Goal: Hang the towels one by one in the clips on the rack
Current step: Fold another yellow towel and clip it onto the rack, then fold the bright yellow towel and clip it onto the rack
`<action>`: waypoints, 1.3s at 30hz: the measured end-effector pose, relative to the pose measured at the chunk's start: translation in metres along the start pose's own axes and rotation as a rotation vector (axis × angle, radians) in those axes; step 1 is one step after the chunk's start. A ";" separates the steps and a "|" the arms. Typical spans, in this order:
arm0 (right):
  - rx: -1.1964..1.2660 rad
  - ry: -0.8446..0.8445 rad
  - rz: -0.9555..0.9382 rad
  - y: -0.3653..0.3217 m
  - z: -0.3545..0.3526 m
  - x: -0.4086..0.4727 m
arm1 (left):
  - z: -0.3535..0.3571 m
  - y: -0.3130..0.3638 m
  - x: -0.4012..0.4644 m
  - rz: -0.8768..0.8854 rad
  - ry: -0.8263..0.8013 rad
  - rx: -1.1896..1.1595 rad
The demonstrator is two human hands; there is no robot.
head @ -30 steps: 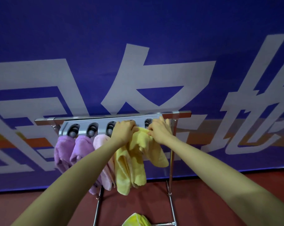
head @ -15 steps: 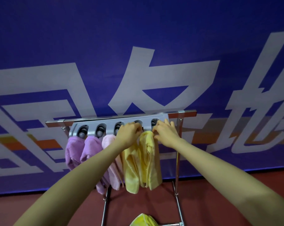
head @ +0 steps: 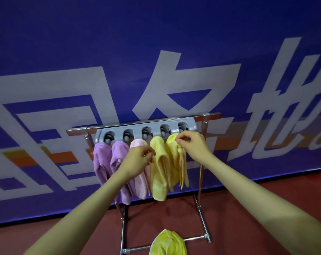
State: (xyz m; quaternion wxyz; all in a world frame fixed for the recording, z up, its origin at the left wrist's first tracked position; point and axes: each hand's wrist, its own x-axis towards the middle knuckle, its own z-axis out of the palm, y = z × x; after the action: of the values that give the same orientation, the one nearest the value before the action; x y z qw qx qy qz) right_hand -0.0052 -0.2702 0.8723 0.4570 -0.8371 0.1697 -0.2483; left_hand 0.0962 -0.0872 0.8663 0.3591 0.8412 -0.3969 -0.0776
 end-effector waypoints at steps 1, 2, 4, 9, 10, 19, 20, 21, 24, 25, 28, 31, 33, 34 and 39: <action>0.020 -0.004 0.003 -0.006 0.005 -0.010 | -0.001 -0.004 -0.012 -0.005 -0.006 -0.007; 0.024 -0.007 0.005 -0.012 0.009 -0.018 | -0.003 -0.007 -0.022 -0.008 -0.005 -0.018; 0.018 -0.010 0.017 -0.023 0.017 -0.036 | -0.009 -0.015 -0.040 -0.018 0.022 -0.058; 0.050 -0.034 0.057 -0.041 0.029 -0.069 | -0.025 -0.019 -0.069 -0.073 0.100 -0.167; 0.049 -0.033 0.059 -0.043 0.030 -0.073 | -0.028 -0.020 -0.073 -0.077 0.103 -0.188; 0.078 0.034 0.116 -0.022 0.051 -0.093 | -0.012 -0.041 -0.088 -0.153 0.146 -0.366; 0.082 0.036 0.114 -0.014 0.057 -0.097 | -0.003 -0.049 -0.090 -0.178 0.143 -0.387; 0.092 0.034 0.120 -0.008 0.061 -0.100 | 0.005 -0.056 -0.093 -0.205 0.138 -0.399; 0.134 0.015 0.135 0.017 0.079 -0.114 | 0.031 -0.074 -0.105 -0.268 0.144 -0.438; 0.144 0.001 0.147 0.027 0.086 -0.119 | 0.041 -0.079 -0.109 -0.289 0.154 -0.453; 0.141 -0.072 0.186 0.070 0.115 -0.142 | 0.083 -0.109 -0.127 -0.340 0.172 -0.465; 0.110 -0.102 0.226 0.134 0.152 -0.173 | 0.144 -0.155 -0.154 -0.375 0.182 -0.429; 0.070 -0.111 0.250 0.185 0.176 -0.197 | 0.190 -0.192 -0.173 -0.415 0.183 -0.393; 0.041 -0.143 0.269 0.217 0.193 -0.213 | 0.217 -0.213 -0.186 -0.458 0.169 -0.370; -0.111 -0.293 0.295 0.342 0.249 -0.275 | 0.333 -0.320 -0.232 -0.589 -0.010 -0.290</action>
State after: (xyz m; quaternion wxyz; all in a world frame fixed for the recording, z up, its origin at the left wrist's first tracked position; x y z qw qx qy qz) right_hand -0.1076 -0.1392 0.3960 0.4616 -0.8541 0.2354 -0.0446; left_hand -0.0020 0.0367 0.3741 0.4352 0.8596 -0.1231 -0.2378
